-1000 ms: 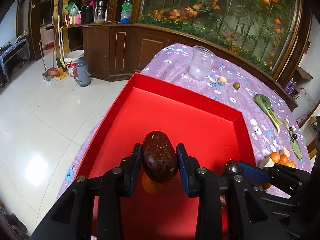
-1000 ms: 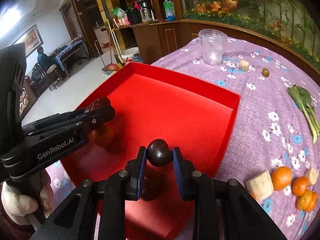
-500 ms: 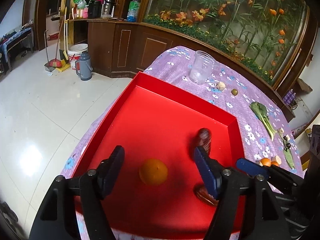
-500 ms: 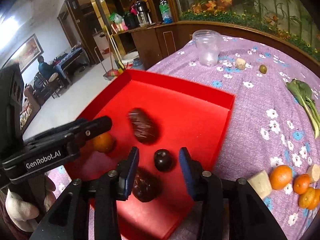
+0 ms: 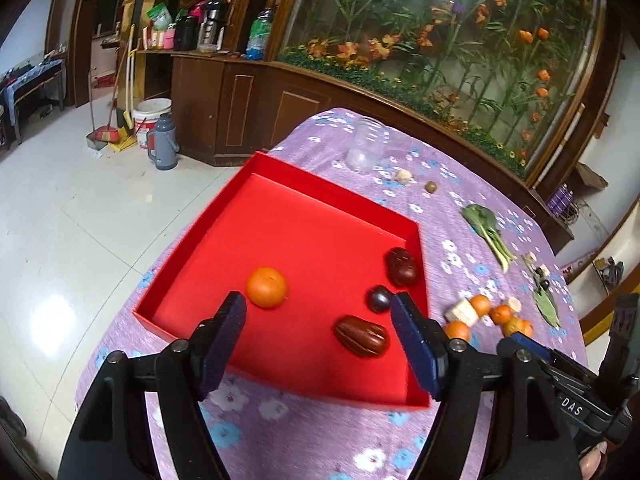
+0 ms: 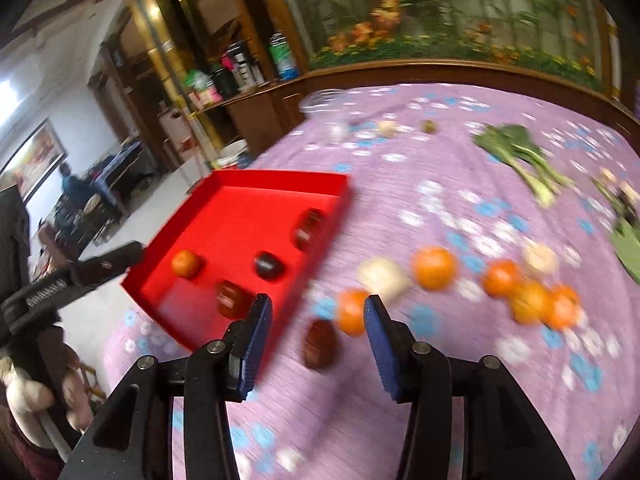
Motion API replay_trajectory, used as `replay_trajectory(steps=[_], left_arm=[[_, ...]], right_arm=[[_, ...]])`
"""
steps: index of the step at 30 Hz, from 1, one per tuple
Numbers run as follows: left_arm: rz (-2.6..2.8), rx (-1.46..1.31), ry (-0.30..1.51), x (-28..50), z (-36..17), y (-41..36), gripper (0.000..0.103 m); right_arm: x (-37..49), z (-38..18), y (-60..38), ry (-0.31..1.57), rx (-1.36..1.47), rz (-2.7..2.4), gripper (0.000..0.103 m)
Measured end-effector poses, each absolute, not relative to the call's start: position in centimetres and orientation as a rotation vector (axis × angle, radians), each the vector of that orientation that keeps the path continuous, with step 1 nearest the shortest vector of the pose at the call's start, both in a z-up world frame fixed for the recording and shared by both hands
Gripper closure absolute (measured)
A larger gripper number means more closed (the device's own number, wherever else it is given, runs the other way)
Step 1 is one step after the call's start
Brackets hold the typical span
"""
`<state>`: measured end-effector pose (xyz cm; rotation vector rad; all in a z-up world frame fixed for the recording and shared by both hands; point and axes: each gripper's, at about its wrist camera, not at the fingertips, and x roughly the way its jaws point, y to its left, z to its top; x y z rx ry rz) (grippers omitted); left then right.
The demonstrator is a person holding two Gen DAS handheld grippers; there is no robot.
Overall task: Organize fruits
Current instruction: 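Open both tools to drop the date and plum into the tray, then move the left tool to a beige root chunk while the right tool approaches an orange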
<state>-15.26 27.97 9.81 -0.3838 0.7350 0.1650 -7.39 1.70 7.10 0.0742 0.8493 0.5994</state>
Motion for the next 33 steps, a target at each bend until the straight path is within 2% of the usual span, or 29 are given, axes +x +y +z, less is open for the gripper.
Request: replay_trajectory(steps=[12,22,33], left_arm=[[0.023,-0.236,0.779,-14.6,10.1,19.1,0.026],[-0.045,-0.141,0.848,-12.7,7.8,15.0,0.026],[-0.104,-0.022,0.875,-7.2,6.4,11.6,0.027]], right_arm=[[-9.3,5.4,-10.2,0.863,0.206,0.428,0.049],[-8.8,4.3,-11.9,0.87,0.228,0.422,0.049],[-4.8,3.7,-13.0,0.882,0.204,0.376,0.049]])
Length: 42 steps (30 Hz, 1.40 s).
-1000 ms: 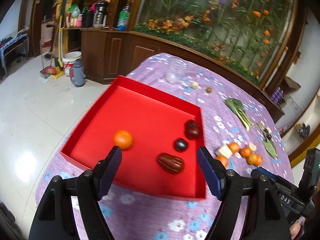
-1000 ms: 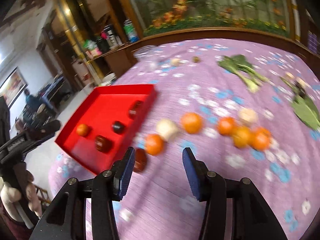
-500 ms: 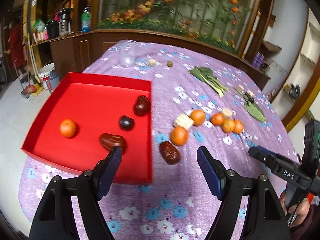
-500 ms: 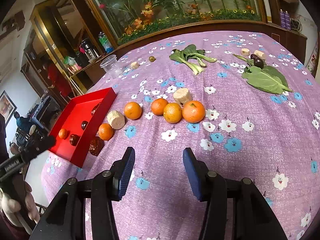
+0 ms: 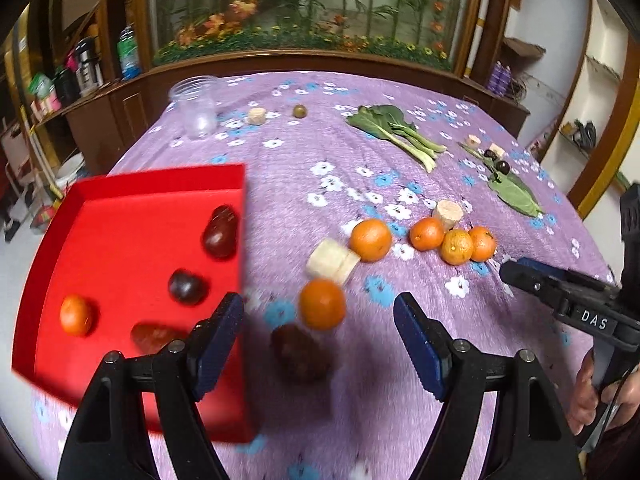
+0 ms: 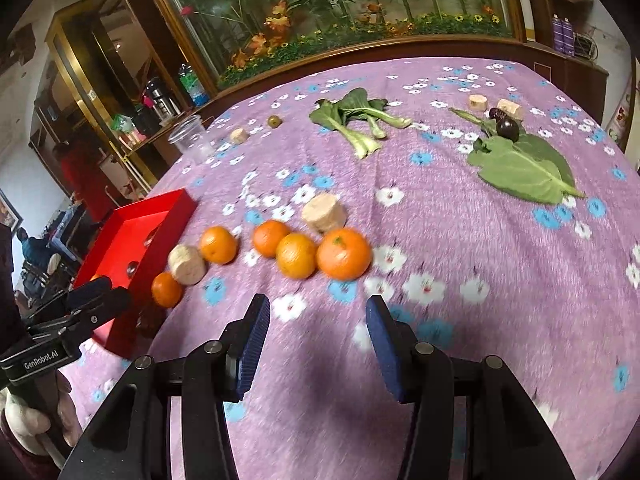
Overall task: Organize fruits
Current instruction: 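Move the left tool to a beige root chunk while the right tool approaches an orange, then grasp the beige root chunk with the left tool while the right tool grasps the orange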
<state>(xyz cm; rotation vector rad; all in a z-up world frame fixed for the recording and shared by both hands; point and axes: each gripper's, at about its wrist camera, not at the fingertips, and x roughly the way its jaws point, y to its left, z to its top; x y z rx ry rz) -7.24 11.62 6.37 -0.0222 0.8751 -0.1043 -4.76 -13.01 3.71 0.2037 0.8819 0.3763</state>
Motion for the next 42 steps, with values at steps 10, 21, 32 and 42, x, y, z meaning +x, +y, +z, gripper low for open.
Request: replay_trajectory(steps=[10,21,32,42], left_arm=[[-0.153,0.067,0.899,-2.3,4.7,9.7,0.027],[-0.207,0.072,0.977,-1.0,2.0,10.1,0.063],[-0.18,0.085,0.953,-1.0,1.8,9.7,0.066],[-0.183,0.034,0.882,-3.7,4.4,10.3,0.066]], right_arm=[[-0.4,2.6,-14.0,0.902,0.247,0.354,0.049],[0.4,1.6,-13.9,0.901,0.266,0.418,0.049],[0.4,1.7,-13.6,0.888,0.272,0.446,0.064],[-0.5,2.4,-14.2,0.86,0.301,0.426,0.066]])
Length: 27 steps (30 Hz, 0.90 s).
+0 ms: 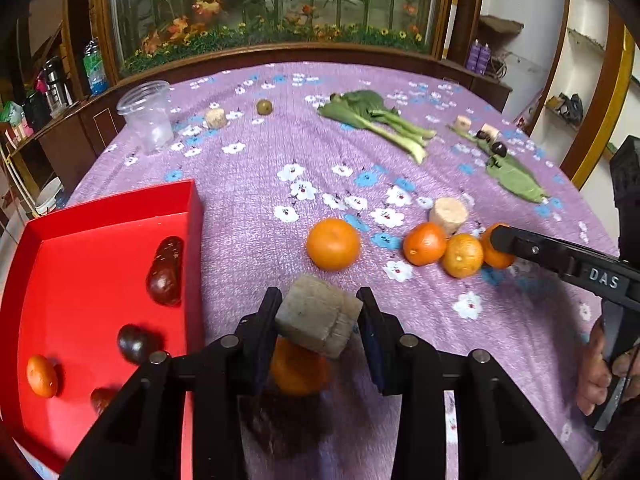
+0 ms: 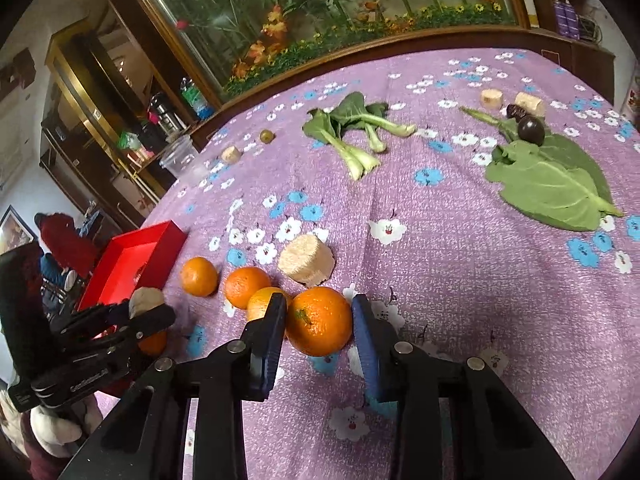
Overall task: Organize fruits
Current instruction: 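Grasp the beige root chunk with the left tool while the right tool grasps the orange, then carry the root chunk and orange into the red tray and open both tools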
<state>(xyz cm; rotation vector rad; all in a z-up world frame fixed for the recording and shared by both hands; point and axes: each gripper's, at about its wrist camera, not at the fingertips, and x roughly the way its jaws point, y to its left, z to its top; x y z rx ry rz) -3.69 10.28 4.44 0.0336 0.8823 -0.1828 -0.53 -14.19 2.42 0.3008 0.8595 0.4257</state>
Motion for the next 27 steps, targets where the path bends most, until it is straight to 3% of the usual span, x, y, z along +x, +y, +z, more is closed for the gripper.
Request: replay_trajectory(steps=[13,27], left_arm=[[-0.056,-0.157,0.801,-10.8,7.3,18.3,0.066],[0.143,-0.301,0.794,-14.1,5.2,27.8,0.066]], right_arm=[[-5.1,7.2,-11.5,0.788,0.238,0.464,0.066],[-7.4,8.9,0.2,0.814,0.093,0.635,0.066]])
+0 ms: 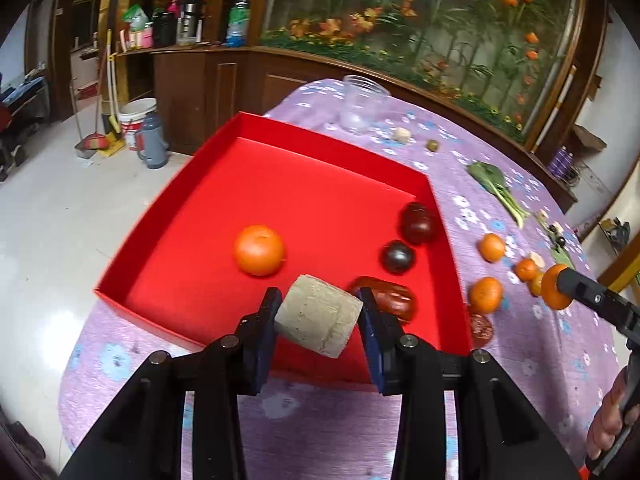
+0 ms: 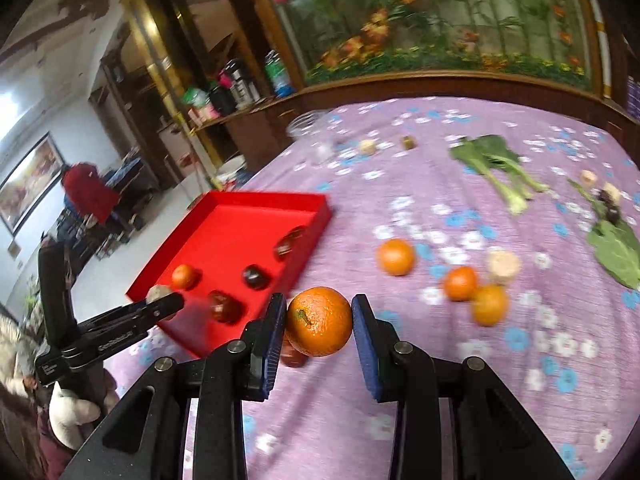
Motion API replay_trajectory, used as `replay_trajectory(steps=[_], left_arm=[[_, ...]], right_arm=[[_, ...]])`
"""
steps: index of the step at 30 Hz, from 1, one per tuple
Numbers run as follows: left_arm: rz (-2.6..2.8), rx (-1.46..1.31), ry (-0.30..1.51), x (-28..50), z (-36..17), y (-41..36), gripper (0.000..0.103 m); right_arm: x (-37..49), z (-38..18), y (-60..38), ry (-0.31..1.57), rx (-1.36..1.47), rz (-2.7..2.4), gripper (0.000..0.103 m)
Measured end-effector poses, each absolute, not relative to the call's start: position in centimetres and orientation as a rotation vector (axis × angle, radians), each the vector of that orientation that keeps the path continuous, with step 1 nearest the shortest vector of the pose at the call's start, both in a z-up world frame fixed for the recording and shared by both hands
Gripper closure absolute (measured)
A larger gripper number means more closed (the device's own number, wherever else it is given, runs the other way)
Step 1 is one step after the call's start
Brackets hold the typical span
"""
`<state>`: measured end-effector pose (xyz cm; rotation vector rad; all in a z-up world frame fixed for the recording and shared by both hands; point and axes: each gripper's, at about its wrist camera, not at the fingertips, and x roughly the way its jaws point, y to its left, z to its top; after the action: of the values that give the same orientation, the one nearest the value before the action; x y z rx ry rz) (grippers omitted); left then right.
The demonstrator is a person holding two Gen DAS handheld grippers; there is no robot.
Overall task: Organize fruits
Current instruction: 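Carry the root chunk and orange into the red tray and open both tools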
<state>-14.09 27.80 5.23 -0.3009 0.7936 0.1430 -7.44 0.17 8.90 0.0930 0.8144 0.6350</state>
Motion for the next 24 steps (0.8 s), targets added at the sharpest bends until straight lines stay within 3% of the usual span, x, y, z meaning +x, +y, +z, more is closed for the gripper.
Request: replay_trajectory(steps=[20,24], left_arm=[[0.149,-0.367,0.751,-11.7,5.0,31.2,0.065],[0.143,-0.415,0.739,-12.0,5.1,31.9,0.056]], right_arm=[[-2.3,5.2,16.7,0.933,-0.084,0.773,0.066],[-1.4,3.9,18.0,0.971,-0.085,0.779,0.064]])
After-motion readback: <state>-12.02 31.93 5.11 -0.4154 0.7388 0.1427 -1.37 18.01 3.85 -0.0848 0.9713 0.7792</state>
